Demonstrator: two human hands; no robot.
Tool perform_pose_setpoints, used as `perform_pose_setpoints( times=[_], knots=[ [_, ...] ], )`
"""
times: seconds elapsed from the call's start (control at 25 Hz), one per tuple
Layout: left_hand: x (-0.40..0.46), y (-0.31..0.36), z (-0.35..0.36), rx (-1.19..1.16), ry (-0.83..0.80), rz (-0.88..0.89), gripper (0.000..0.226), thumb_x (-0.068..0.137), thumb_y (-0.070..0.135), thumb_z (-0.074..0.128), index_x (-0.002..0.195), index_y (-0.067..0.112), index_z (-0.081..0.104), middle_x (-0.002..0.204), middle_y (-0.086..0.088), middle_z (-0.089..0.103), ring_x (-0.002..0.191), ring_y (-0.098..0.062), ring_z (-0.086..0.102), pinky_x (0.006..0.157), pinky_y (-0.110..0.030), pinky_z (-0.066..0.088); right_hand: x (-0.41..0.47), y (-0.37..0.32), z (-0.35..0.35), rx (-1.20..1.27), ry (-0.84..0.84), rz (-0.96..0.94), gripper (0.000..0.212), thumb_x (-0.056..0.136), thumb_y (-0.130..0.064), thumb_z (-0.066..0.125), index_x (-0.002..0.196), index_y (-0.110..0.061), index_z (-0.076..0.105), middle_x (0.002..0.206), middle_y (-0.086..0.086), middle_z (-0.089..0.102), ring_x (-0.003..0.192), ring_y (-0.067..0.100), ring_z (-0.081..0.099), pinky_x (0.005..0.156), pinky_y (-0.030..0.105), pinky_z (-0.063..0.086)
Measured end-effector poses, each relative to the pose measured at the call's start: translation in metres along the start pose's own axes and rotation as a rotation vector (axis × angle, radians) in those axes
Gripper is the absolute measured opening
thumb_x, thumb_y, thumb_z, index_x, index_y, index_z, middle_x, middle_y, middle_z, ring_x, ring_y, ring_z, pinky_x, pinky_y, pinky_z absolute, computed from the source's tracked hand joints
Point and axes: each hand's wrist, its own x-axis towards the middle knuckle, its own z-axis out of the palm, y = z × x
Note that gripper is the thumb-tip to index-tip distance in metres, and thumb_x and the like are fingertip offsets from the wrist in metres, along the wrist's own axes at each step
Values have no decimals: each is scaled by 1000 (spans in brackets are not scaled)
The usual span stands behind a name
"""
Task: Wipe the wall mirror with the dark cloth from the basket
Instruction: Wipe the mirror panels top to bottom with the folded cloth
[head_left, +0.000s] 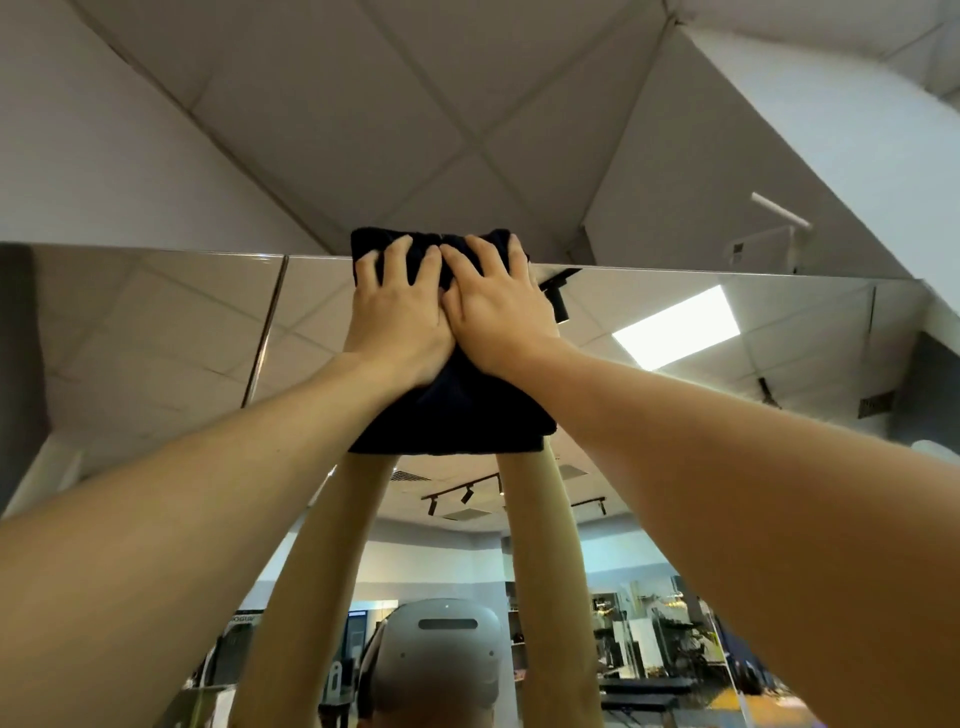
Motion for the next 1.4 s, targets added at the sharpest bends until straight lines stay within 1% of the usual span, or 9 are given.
perform_pose_setpoints(
  times=[0.2,0.36,0.48,0.6,0.68,0.76,1.08,1.24,1.4],
  knots=[
    [4,31,13,23,-4,-16,55,105,34,34,158,19,28,165,-9,16,147,-36,15,122,-48,23,-7,32,-12,0,14,-12,53,110,-41,31,161,-29,26,168,2,22,157,39,2,128,53,14],
    [9,53,22,31,-6,-30,55,104,32,33,158,20,28,165,-9,15,147,-37,14,122,-48,21,-2,57,-14,9,1,-23,52,109,-42,29,160,-30,27,166,2,25,157,39,3,128,53,14],
    [16,77,32,50,-19,-16,56,104,32,33,158,19,27,165,-9,15,146,-38,15,122,-47,22,-3,84,-20,5,3,-24,57,106,-48,20,160,-31,27,166,1,26,157,38,5,127,54,15],
    [18,109,46,37,-23,-18,56,104,33,33,158,19,27,165,-9,15,145,-38,15,123,-46,21,-11,116,-32,39,-23,25,52,110,-43,28,161,-32,26,167,0,23,157,37,1,126,53,20],
    [20,135,57,30,-22,-13,56,104,32,33,158,18,26,165,-9,15,145,-39,15,123,-46,21,-17,141,-41,-2,-23,10,59,105,-51,17,160,-33,25,166,-1,25,157,38,4,126,55,18],
    [21,165,68,32,-19,-8,56,104,32,34,158,18,26,164,-10,15,145,-39,16,123,-47,21,-22,170,-47,-52,-27,-9,75,92,-60,3,160,-34,24,166,-3,26,157,36,8,127,55,15],
    [27,278,117,85,-19,7,57,104,33,33,158,17,25,163,-12,16,143,-40,19,122,-45,19,-54,284,-86,0,-60,55,61,103,-53,16,161,-35,24,168,-3,22,158,32,1,128,49,14],
    [29,325,139,93,-11,5,57,103,30,35,158,16,25,163,-13,16,143,-41,19,122,-45,19,-59,339,-91,-81,-28,-9,85,87,-61,-5,161,-31,23,167,-3,26,158,30,8,128,50,10],
    [34,355,154,86,3,9,56,103,31,33,157,16,27,163,-14,18,142,-41,21,122,-46,19,-61,375,-92,-80,-39,17,82,87,-65,-5,160,-36,21,167,-8,26,158,30,9,126,52,17]
  ],
)
